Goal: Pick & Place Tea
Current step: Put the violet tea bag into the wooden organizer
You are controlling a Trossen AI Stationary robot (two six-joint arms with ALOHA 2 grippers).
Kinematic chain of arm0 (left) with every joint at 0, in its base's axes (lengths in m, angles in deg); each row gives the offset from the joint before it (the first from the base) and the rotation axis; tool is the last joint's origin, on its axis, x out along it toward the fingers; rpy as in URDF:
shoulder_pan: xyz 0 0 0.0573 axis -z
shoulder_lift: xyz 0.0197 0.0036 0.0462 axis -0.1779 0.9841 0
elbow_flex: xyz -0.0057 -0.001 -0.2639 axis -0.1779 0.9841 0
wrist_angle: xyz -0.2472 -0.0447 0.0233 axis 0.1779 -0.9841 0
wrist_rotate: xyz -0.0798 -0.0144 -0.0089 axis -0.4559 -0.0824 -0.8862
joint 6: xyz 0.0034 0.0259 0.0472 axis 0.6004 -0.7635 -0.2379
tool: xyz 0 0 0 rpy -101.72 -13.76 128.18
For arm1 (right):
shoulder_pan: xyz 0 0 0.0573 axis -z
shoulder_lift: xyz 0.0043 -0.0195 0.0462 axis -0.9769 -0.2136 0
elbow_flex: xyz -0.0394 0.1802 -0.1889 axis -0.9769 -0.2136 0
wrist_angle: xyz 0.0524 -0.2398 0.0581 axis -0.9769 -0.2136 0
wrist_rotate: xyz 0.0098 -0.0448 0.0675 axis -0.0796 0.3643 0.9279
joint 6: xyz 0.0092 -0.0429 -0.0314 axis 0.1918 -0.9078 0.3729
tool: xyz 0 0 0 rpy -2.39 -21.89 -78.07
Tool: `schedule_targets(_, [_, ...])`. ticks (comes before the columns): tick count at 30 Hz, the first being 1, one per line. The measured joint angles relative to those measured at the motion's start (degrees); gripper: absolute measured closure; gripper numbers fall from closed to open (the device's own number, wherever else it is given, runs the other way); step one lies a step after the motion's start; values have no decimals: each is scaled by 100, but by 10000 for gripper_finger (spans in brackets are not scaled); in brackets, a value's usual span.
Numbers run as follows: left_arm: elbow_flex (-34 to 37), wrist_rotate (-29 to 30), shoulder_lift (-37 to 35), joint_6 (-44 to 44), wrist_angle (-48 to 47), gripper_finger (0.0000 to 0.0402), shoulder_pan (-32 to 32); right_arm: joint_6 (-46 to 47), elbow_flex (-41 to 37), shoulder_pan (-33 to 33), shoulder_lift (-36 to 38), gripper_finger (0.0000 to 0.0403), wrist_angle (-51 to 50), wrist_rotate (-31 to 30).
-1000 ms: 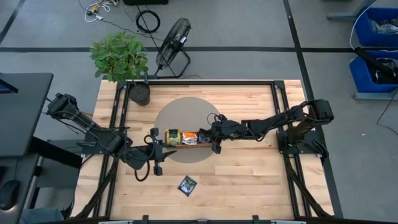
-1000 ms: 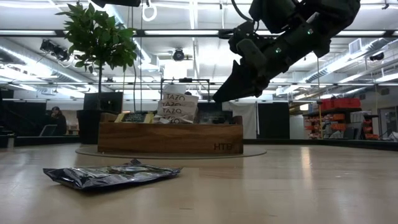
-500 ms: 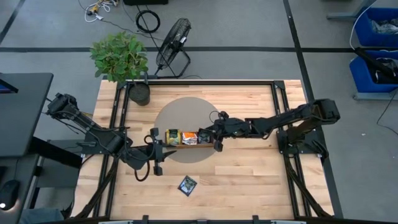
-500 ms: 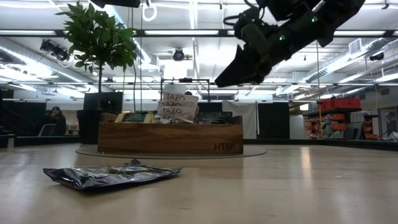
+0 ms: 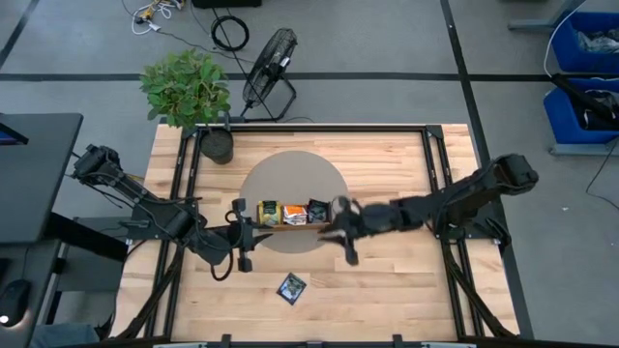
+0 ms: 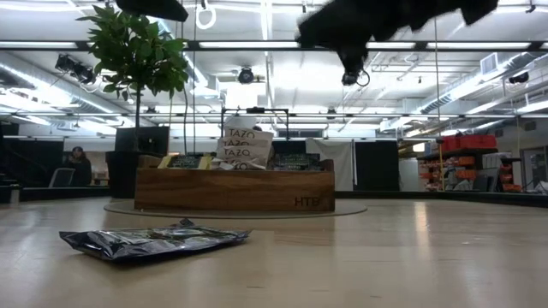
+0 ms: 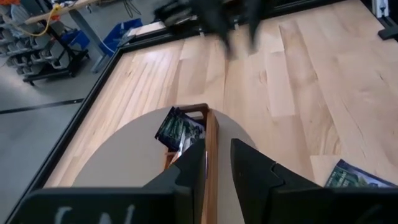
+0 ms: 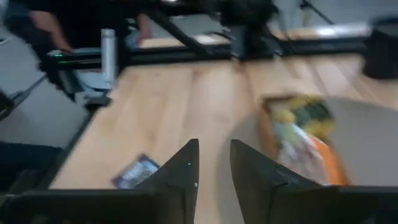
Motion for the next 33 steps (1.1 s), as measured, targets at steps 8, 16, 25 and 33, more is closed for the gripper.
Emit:
schedule_targets(8, [0,-95,0,246,-79,321,6,-705,1257,-824,-1166,274,-351,-159])
schedule_targets(16, [1,-109,0,682,-515,321,88,-718,2544,-1023,-2697,161,-1650,-170])
schedule_targets(25, [0,-109,0,888,-879,321,287,-639,3146,-1064,-3634,116,-1730,-157])
schedule_targets(33, [0,-103,0,921,-965,321,422,-198,3092,-1216,-3940,132,-2067,-393])
